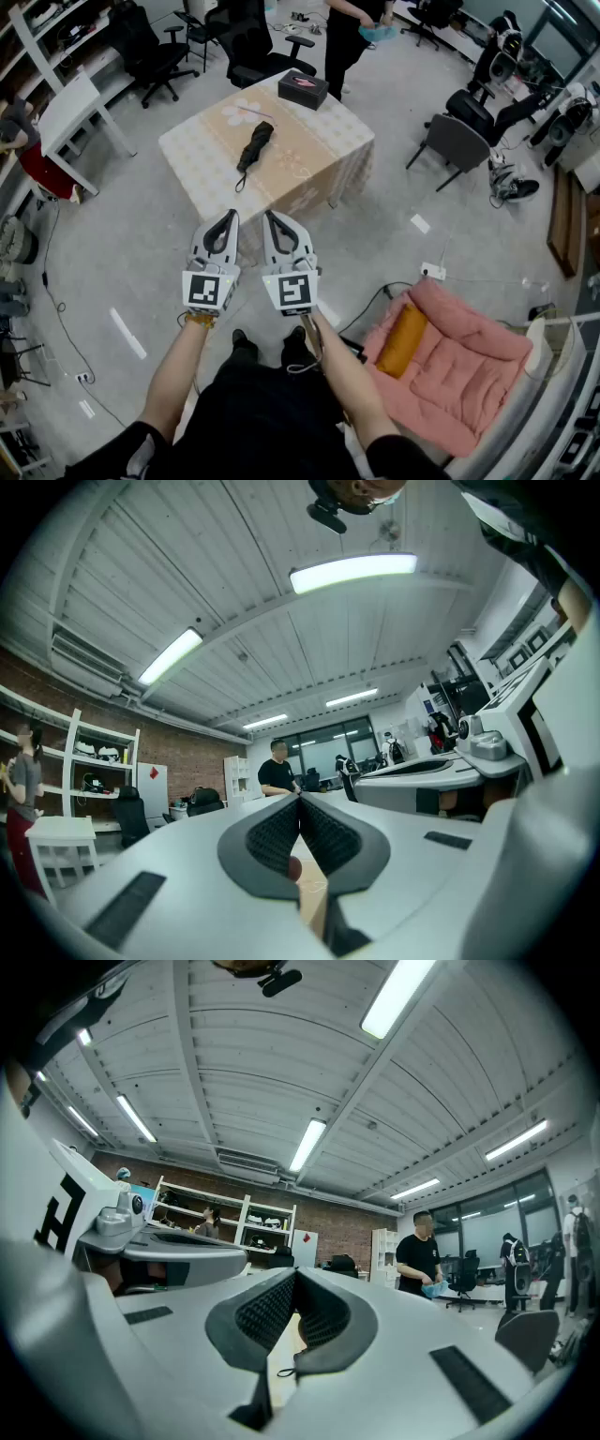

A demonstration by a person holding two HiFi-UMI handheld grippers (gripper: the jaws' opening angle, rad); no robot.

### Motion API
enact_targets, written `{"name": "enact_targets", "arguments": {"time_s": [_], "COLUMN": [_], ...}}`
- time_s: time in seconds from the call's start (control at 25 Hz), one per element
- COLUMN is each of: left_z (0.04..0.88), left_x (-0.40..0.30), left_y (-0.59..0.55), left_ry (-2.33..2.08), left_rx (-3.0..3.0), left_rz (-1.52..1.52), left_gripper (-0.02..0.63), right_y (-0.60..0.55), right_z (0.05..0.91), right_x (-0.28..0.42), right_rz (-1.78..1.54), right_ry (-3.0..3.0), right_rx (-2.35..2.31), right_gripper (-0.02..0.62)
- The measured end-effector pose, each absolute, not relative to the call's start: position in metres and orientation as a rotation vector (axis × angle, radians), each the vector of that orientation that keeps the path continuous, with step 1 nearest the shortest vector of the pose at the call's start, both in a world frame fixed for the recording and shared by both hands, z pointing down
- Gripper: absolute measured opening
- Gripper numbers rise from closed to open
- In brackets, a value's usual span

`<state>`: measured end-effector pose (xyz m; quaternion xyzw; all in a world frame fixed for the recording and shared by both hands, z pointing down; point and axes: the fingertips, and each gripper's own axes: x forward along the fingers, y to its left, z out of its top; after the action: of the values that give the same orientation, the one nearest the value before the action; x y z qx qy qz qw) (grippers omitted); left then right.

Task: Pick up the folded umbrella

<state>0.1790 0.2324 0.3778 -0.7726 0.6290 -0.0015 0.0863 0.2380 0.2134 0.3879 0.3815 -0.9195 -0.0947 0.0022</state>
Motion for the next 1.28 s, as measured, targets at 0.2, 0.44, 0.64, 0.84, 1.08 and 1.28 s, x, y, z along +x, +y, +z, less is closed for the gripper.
{"name": "enact_targets", "arguments": {"time_s": [0.2,0.44,0.64,0.84,1.08,1.28], "left_z": [0.377,0.384,0.392,0.399,0.411,0.421], "left_x": [0.155,0.116,0.094,0.081,0.061,0.060], "left_y": [0.245,0.254,0.252,0.247,0.238,0.215], "left_ry": [1.849,1.844,1.819,1.783,1.768,1.764], "left_rx": [-2.337,-2.363,-2.418,-2.467,-2.497,-2.520], "left_rz": [0.002,-0.002,-0.041,-0.045,-0.087,-0.084], "left_gripper": [0.014,0.014,0.014,0.014,0.014,0.014], "right_y": [0.229,0.235,0.237,0.234,0.226,0.201], "right_z": [0.388,0.401,0.407,0.417,0.426,0.438], "right_x": [0.217,0.189,0.166,0.151,0.130,0.124], "right_rz": [-0.218,-0.201,-0.191,-0.172,-0.150,-0.124], "right_ry": [-2.892,-2.842,-2.801,-2.760,-2.724,-2.707], "right_rx": [1.203,1.220,1.260,1.306,1.339,1.338], "right_gripper": [0.015,0.017,0.017,0.017,0.017,0.017]}}
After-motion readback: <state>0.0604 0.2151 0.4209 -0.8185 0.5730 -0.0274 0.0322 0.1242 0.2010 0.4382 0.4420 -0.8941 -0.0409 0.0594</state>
